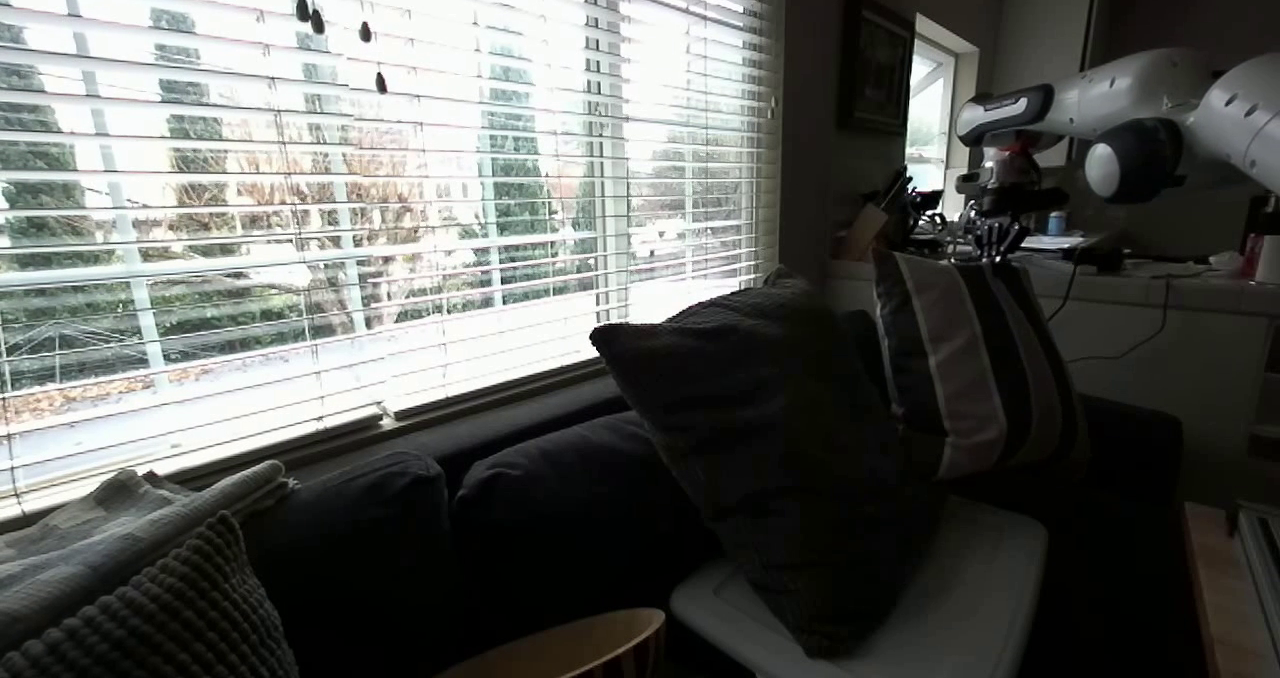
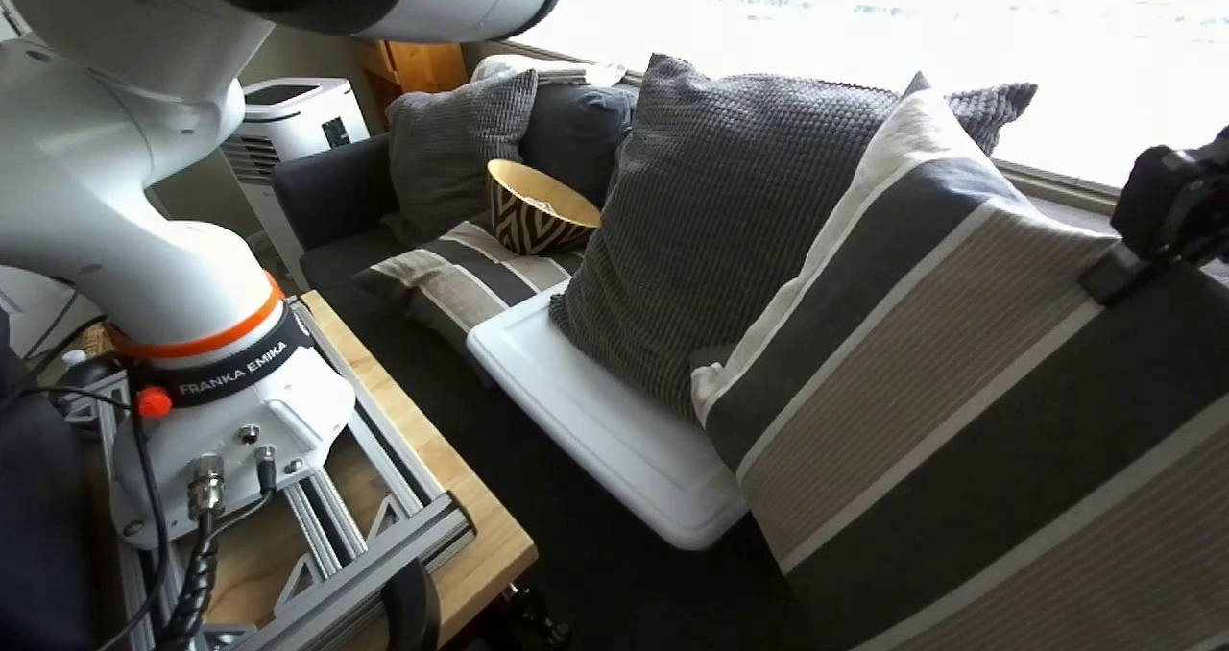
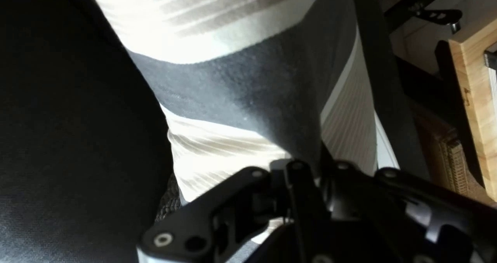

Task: Pick up the striped pillow and move it to the right of the couch

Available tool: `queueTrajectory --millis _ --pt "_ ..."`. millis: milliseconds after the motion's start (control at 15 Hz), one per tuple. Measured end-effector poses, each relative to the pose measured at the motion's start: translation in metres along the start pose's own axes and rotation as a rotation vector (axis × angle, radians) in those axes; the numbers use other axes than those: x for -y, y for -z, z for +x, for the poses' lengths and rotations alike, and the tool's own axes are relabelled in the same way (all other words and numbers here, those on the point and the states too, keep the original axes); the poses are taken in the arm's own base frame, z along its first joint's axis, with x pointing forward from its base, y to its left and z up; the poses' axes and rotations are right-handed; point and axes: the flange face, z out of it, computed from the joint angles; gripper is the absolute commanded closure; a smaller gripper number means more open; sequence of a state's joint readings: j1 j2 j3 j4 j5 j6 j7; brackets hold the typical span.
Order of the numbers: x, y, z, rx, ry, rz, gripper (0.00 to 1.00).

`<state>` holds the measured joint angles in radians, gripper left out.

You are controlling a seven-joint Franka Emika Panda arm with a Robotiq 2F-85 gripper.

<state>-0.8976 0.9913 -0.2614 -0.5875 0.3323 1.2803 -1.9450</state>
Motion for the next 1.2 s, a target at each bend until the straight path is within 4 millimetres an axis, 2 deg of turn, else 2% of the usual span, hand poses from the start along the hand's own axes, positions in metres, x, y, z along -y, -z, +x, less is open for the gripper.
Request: queueTrajectory --millis 200,400,733,1200 --pt "-0.019 -0.023 -0.008 0.017 -0.001 -0.042 0.98" --pt "-0.040 -0.038 -0.005 0.018 0.009 -0.119 0.98" --pt "-0.066 -0.046 -0.004 0.039 -0.033 -0.258 0.98" --pt "-0.086 -0.055 -0.023 0.139 -0.145 -0.414 0.98"
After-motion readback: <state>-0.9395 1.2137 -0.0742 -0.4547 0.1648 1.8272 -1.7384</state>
